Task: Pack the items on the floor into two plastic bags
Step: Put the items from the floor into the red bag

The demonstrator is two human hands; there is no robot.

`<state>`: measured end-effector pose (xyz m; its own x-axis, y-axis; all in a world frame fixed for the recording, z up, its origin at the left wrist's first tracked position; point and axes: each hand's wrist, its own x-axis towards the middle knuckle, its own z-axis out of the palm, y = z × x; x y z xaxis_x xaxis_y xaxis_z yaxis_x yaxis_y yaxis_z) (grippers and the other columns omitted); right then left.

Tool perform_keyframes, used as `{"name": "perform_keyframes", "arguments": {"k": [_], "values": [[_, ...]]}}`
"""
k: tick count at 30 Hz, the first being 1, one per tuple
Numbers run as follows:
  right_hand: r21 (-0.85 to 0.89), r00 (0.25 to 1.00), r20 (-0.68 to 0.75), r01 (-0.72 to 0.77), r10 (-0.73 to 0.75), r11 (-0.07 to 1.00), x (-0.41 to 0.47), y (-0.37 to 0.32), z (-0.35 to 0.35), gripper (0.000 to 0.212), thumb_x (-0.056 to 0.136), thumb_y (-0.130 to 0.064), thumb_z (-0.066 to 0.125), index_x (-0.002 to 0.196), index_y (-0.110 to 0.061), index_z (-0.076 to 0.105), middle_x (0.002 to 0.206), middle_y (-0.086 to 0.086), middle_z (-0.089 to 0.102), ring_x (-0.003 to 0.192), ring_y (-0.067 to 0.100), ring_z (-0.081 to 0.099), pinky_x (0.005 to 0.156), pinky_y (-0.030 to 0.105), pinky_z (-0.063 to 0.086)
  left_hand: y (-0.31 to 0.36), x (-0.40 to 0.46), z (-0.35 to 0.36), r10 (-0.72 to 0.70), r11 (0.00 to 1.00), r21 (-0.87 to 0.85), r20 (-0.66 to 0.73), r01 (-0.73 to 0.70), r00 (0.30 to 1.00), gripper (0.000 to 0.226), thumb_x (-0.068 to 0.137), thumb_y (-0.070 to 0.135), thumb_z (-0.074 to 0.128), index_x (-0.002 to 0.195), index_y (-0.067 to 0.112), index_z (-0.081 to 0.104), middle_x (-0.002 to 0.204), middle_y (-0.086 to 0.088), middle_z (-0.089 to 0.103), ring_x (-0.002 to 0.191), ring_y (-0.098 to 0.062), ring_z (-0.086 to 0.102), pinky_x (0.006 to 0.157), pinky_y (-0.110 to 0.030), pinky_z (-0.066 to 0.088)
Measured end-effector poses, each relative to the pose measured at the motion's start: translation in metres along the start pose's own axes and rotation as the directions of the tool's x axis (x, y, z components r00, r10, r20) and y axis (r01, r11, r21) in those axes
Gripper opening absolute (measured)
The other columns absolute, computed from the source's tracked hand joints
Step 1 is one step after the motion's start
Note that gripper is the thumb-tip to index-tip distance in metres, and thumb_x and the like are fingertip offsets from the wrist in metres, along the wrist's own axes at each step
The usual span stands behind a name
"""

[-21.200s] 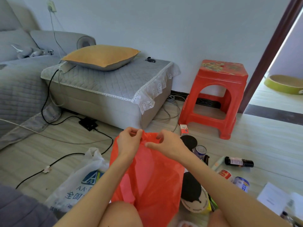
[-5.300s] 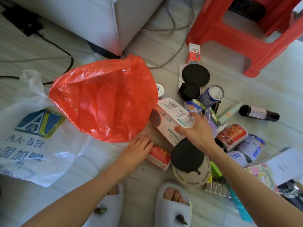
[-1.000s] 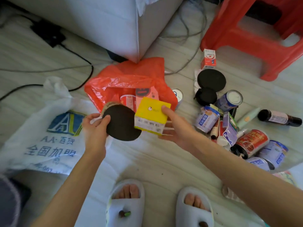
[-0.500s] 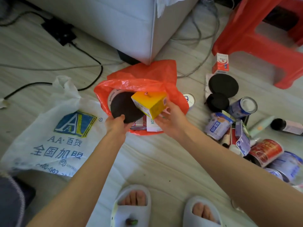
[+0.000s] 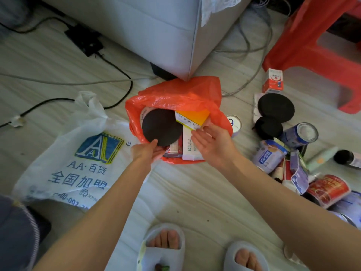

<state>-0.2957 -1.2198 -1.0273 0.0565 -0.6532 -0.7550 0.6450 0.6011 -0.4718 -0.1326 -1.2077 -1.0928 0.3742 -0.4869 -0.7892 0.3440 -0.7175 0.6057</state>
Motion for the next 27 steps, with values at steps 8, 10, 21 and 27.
{"name": "perform_keyframes", "arguments": {"k": [8, 10, 21, 27], "values": [[-0.940, 0.816, -0.154, 0.054, -0.557, 0.338, 0.014, -0.001, -0.070, 0.048, 0.081, -0.034, 0.066, 0.116, -0.010, 0.046, 0.109, 0.009, 0.058, 0.097, 0.025, 0.056, 0.076, 0.034, 0.045, 0.012, 0.020, -0.021, 0.264, 0.930, 0.302, -0.157, -0.209, 0.951, 0.035, 0.085, 0.022, 0.063, 0.114, 0.008, 0.051, 0.111, -0.021, 0.061, 0.093, -0.035, 0.062, 0.086, -0.043, 0.052], [-0.971, 0.876, -0.121, -0.006, -0.468, 0.239, 0.022, 0.004, -0.077, 0.054, 0.085, -0.036, 0.062, 0.127, -0.006, 0.045, 0.119, 0.014, 0.057, 0.106, 0.028, 0.056, 0.080, 0.032, 0.043, 0.012, 0.024, -0.020, 0.219, 0.939, 0.290, -0.085, -0.186, 0.972, 0.035, 0.089, 0.016, 0.059, 0.121, 0.003, 0.052, 0.105, -0.018, 0.062, 0.086, -0.031, 0.061, 0.074, -0.037, 0.053], [-0.926, 0.864, -0.046, 0.151, -0.502, 0.345, 0.027, 0.003, -0.061, 0.018, 0.093, -0.012, 0.042, 0.084, -0.007, 0.057, 0.082, 0.013, 0.056, 0.077, 0.027, 0.050, 0.065, 0.030, 0.036, 0.006, 0.000, -0.027, 0.520, 0.768, 0.410, 0.049, -0.492, 0.853, 0.015, 0.086, 0.016, 0.053, 0.098, 0.008, 0.056, 0.091, -0.015, 0.064, 0.091, -0.035, 0.062, 0.085, -0.052, 0.051], [-0.907, 0.801, 0.078, 0.304, -0.594, 0.292, -0.008, -0.020, -0.041, 0.026, 0.091, -0.033, 0.035, 0.073, -0.017, 0.046, 0.073, 0.009, 0.057, 0.075, 0.035, 0.061, 0.076, 0.051, 0.050, 0.043, -0.041, -0.031, 0.762, 0.496, 0.565, 0.080, -0.659, 0.643, 0.042, 0.094, 0.010, 0.042, 0.135, 0.003, 0.035, 0.114, -0.023, 0.057, 0.103, -0.039, 0.053, 0.084, -0.039, 0.039]]}}
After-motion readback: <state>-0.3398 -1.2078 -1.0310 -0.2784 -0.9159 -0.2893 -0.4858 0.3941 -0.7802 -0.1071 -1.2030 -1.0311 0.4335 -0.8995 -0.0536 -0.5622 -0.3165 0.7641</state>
